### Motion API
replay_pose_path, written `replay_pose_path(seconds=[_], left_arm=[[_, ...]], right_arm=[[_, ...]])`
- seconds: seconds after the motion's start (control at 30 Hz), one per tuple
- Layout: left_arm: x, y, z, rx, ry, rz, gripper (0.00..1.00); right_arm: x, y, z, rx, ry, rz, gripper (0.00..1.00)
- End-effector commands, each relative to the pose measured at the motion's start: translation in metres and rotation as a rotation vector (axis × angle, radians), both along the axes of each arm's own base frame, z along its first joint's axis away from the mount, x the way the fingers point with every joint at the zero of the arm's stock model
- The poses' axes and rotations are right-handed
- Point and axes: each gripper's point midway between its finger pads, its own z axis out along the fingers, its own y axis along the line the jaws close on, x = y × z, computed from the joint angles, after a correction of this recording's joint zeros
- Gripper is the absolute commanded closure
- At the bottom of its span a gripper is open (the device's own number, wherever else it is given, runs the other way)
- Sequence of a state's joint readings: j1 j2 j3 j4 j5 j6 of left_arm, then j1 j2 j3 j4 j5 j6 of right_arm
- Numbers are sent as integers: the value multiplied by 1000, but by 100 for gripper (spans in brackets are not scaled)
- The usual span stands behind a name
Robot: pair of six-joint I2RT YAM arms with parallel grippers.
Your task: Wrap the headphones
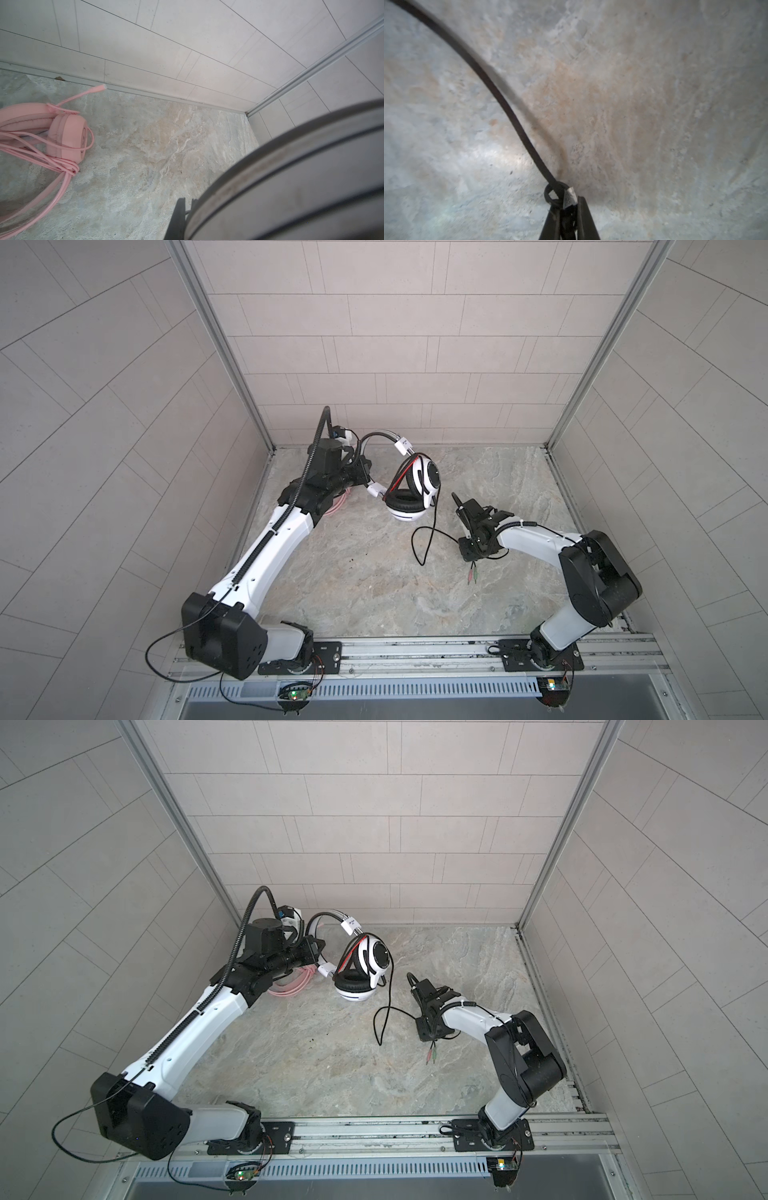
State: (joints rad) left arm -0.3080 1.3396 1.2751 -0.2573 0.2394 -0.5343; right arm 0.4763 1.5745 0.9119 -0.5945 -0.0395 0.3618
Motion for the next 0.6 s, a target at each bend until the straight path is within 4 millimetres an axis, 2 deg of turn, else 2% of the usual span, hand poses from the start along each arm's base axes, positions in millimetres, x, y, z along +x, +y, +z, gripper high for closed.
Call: replay_pose_path(seconds=[0.0, 0.17, 0.37, 0.43, 0.53, 0.57], left_arm=[[21, 14, 63, -193, -151, 137, 100], [49, 25, 91, -322, -220, 265, 100], [84, 21, 118, -435, -248, 318, 100], [92, 15, 122, -440, -252, 317, 100], [97, 3, 120, -359, -269, 325, 100], [98, 0, 116, -317, -269, 332, 100]], right_arm=[[-11, 24, 38, 81, -40, 96, 100], [-36, 64, 80, 143, -117, 246, 100], [-65, 99, 121, 190, -216, 418, 100], [-68, 108, 136, 211, -237, 446, 100], [-72, 122, 171, 228, -297, 511, 100], [-74, 127, 188, 238, -325, 538, 100]])
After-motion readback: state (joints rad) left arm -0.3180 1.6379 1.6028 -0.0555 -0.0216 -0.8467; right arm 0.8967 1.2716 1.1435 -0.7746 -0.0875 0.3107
